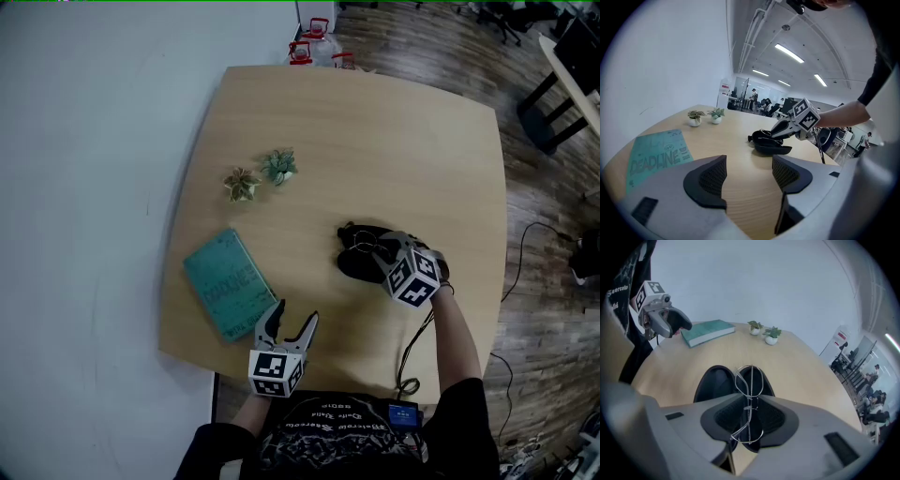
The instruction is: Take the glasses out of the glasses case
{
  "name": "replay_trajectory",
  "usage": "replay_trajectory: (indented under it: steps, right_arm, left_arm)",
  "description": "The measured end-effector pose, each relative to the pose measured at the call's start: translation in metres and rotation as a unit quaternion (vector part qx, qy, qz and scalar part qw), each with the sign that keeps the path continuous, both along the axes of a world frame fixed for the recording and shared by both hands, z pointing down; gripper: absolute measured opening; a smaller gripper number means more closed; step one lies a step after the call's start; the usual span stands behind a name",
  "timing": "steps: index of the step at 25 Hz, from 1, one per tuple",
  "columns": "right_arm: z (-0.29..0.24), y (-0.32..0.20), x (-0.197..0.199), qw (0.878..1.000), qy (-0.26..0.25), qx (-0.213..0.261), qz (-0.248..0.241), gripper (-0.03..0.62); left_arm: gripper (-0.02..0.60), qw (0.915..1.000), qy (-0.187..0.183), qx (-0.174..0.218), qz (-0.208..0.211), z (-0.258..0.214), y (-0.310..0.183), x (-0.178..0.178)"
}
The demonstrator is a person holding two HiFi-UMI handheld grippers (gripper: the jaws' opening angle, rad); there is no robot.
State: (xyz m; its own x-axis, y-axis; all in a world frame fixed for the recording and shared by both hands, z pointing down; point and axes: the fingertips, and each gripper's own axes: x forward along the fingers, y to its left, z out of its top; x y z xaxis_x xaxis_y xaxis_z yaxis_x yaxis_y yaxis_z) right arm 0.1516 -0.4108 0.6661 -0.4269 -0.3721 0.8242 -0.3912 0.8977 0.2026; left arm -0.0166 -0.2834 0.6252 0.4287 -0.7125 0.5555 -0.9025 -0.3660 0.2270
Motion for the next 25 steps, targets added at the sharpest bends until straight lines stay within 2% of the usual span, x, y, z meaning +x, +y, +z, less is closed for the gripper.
replay_trajectory:
  steps: [10, 14, 25]
  right_arm:
    - [-0.027, 0.000, 0.003, 0.996, -0.066, 0.033, 0.048, 0.103]
    - [-0.040, 0.000, 0.005, 0.991, -0.102, 0.047, 0.075, 0.104]
    - [-0.081, 0.008, 0.016, 0.974, -0.159, 0.098, 0.128, 0.104]
  left_arm:
    - [0.313, 0.9999, 0.000, 0.013, 0.000, -0.010, -0.002, 0.005]
    - [0.313, 0.9999, -0.002, 0.017, -0.002, -0.012, -0.001, 0.005]
    - [0.313, 0.9992, 0.003, 0.040, 0.001, -0.028, -0.003, 0.014]
